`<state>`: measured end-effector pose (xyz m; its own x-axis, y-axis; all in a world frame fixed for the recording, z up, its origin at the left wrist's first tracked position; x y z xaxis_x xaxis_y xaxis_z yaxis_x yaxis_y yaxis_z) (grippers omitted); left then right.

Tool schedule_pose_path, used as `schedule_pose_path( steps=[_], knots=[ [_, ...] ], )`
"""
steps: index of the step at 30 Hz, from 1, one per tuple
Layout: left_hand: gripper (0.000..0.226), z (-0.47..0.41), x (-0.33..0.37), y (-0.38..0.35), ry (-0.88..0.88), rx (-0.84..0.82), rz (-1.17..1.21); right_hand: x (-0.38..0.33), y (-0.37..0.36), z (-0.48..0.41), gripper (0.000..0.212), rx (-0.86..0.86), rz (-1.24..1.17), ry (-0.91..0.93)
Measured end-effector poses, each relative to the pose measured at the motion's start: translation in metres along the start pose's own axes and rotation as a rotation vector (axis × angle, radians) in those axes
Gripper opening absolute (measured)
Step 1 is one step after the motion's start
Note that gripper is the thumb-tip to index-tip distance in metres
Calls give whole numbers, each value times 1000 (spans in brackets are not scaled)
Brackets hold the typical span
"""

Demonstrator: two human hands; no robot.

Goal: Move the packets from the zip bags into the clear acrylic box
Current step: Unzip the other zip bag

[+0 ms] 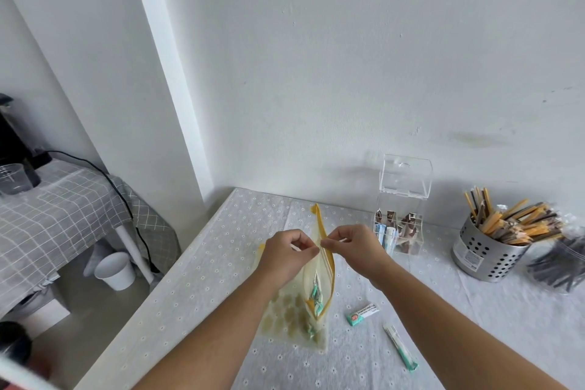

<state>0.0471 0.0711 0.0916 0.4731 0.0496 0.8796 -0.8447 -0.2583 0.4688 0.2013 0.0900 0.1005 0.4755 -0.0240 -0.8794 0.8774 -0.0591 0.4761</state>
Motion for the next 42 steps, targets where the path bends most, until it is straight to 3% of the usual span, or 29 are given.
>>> schedule_pose_path(
  steps=[12,17,22,26,29,32,36,42],
  knots=[
    [14,-16,-31,40,137,237,-8,36,49,0,16,167,229,-34],
    [15,-5,-17,26,-32,122,-70,27,40,1,16,138,229,18],
    [30,2,-1,6,-270,-59,-253,18,26,7,12,77,282,72],
    [31,2,-3,4,-285,-95,-292,25,13,17,7,-83,363,40],
    [34,0,5,8,-324,-114,-363,16,14,14,22,-109,324,80],
    [38,-8,20,13,-400,-139,-482,0,13,6,25,-92,291,142],
    [42,-23,27,16,-416,-187,-433,-9,13,2,26,-71,248,160],
    [61,-29,30,30,-424,-161,-416,-22,32,-12,15,232,370,263]
  ],
)
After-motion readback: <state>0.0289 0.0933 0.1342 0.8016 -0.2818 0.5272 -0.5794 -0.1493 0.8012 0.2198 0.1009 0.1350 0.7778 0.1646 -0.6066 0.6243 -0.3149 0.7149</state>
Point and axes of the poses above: each hand's wrist, its own z-axis away from the middle knuckle, its own y-axis out of the back of the hand, x = y × z, the point moved 7 cm from there along -z, towards the middle knuckle, and after that the axes turned 12 degrees about x, right-handed, at the moved point
